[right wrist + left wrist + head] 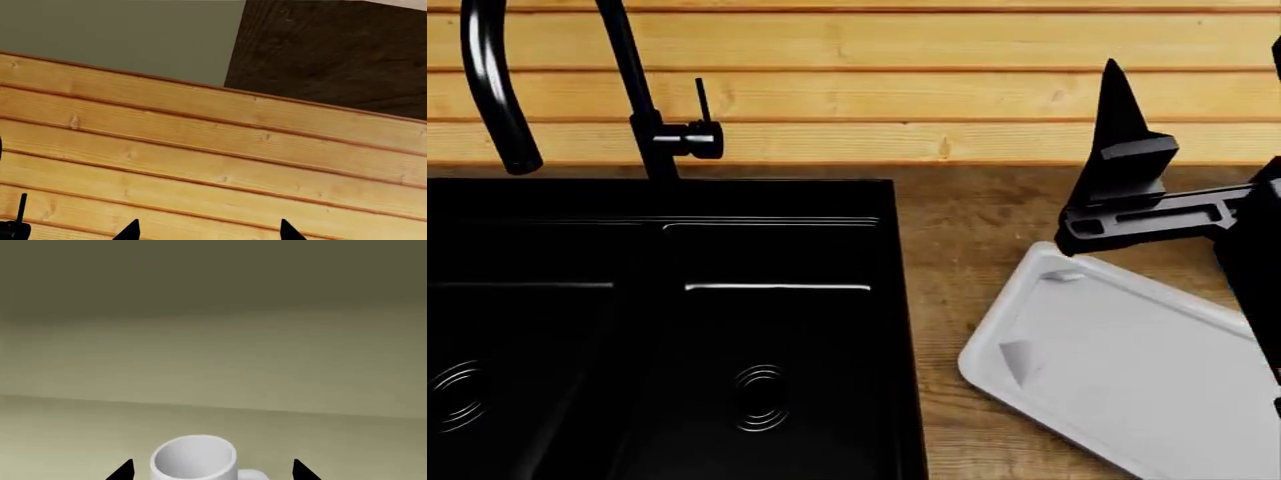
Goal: Pick the kettle from the counter and place it on the tray. Then pick the mug from the cabinet and place it on the tray. Then close the cabinet doors.
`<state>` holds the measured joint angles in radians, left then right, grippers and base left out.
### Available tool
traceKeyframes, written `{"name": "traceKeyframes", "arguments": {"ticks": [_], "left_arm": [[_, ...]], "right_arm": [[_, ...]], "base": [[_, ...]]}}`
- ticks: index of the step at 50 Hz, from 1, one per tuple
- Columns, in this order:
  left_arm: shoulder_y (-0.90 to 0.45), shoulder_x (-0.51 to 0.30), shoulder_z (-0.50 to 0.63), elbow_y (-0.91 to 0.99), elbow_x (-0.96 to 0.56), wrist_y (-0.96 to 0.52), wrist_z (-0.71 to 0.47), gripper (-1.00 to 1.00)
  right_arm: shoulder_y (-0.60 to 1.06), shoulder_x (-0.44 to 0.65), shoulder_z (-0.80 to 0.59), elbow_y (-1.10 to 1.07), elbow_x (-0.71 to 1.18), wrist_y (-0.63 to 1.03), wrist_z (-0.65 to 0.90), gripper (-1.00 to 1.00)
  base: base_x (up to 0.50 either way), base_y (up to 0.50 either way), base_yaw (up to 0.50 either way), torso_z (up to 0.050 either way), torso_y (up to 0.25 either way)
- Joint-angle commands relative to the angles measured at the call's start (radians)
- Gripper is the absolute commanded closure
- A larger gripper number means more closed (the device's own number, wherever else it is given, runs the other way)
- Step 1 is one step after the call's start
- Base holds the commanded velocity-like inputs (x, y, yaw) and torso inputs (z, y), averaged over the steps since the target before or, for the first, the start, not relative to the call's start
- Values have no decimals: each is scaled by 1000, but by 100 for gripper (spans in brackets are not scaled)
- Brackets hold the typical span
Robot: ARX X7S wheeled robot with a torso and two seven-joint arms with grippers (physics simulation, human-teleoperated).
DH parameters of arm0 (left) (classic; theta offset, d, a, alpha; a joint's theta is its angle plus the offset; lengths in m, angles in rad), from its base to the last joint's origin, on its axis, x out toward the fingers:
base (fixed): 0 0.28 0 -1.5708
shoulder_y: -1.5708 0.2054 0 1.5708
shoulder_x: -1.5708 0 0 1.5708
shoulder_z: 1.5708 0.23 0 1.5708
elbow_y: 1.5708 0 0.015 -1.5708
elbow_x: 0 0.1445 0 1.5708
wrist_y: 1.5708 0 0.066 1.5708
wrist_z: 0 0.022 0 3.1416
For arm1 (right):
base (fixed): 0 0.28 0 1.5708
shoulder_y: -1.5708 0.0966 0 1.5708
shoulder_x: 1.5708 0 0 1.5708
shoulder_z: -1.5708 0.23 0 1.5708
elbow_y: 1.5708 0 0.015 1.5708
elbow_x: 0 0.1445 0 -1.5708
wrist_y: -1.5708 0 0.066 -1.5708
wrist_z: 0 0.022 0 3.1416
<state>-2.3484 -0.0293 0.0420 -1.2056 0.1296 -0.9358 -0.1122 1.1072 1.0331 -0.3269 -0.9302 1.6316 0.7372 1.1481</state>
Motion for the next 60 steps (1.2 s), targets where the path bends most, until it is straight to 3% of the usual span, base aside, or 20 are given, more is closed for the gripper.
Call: {"name": "traceKeyframes", "arguments": {"ticks": [1,12,13,33,43,52,60], "left_arm": [[87,-22,19,-102,-60,63,-60,-100],[160,-52,39,-103,-93,58,-145,-100],[166,-53,39,-103,-96,43,-150,100],[164,-57,63,-102,-121,29,-148,100],[-2,-45,77,-102,-126,88,-105,100],[-8,-34,-3,199,5,-107,-6,100],[-8,-33,-18,310,54,-184,43,100]], "right_arm": [[-73,-10,4,3,-66,-20,-35,-100],[-115,-14,4,4,-101,-32,-50,-100],[-116,-14,4,5,-102,-32,-51,-100],[-141,-22,4,7,-124,-44,-59,-100],[-140,-23,4,0,-118,-46,-51,-100],[-106,-18,2,-20,-78,-37,-18,-100],[-69,-18,-2,-30,-38,-29,8,-100]], "base": [[0,0,0,0,0],[0,0,0,0,0],[0,0,0,0,0],[0,0,0,0,0],[2,1,1,0,0],[0,0,1,0,0],[-208,0,0,0,0]]}}
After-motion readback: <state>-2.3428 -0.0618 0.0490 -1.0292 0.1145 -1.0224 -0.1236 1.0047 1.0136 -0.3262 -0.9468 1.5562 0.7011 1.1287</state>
